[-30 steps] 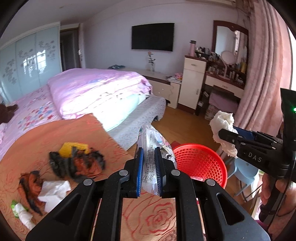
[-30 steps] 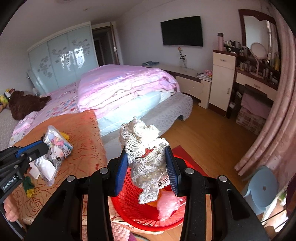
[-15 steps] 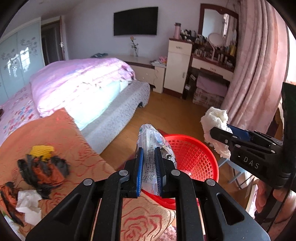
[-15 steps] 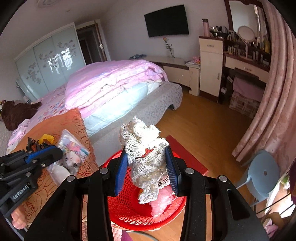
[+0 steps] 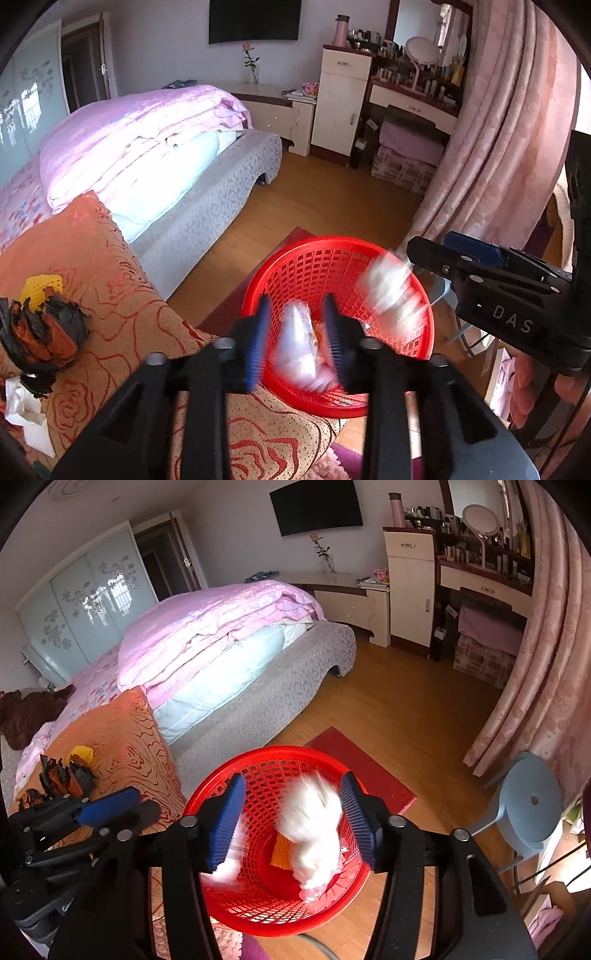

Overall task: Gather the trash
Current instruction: 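Open both tools to drop the wrapper and lace cloth into the basket, then grasp the green fuzzy item with the left tool while the right tool returns to the bed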

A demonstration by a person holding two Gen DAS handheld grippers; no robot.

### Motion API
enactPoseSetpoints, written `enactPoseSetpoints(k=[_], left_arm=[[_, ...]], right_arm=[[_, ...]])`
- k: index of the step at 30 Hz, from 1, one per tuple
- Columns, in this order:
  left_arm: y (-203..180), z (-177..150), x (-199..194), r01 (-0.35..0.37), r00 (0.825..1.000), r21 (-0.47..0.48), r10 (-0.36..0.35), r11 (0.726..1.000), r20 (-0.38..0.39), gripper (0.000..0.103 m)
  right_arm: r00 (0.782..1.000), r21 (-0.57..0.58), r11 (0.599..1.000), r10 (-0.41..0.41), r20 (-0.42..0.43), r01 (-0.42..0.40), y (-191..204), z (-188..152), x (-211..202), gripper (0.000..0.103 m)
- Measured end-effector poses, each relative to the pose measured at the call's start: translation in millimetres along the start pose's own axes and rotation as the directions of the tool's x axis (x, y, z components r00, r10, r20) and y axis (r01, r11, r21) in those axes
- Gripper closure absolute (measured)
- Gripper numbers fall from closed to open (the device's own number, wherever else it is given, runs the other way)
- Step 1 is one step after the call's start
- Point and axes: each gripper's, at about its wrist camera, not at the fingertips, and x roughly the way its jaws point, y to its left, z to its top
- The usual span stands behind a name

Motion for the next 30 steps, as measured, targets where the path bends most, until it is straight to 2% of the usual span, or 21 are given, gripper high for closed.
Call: enactPoseSetpoints(k=[1,7,15,19,23,30], left_arm=[[1.3,-0.5,-1.3,0.000,1.000,-0.005,0.000,1.000,0.005,0.061],[7.0,-3.9,-10.4,-0.007,1.000,-0.028,0.008,1.000,0.026,0.054],[20.8,-6.4,-21.7,-0.036,0.998,-0.082,0.040,0.996,0.047,0.051],[25.6,-8.9,-32.4,-0.058,0.996,-0.110,0.066,0.992,0.066,0.041],[32.0,-15.0,-49.0,-0.100,0.989,-0.120,0.112,0.988,0.101,0.037],[52.5,-30.0,-81.2,-0.195,0.965,-0.163,0.219,0.967,0.145,0.034]], right_arm=[[1.000,0.000,1.000,0.000,0.001,0.000,-1.1,0.3,0.2,0.046],[1.000,-0.007,1.000,-0.006,0.006,0.006,-0.9,-2.8,1.8,0.044],[1.000,-0.028,0.999,-0.016,0.025,0.016,5.3,-2.9,-4.4,0.044],[0.999,-0.039,0.999,-0.012,0.031,0.013,10.3,-3.2,-6.5,0.044],[0.999,-0.054,0.999,-0.002,0.039,0.004,15.2,-4.2,-8.9,0.038],[0.998,-0.100,0.995,0.022,0.059,-0.016,34.0,-7.6,-16.1,0.032]])
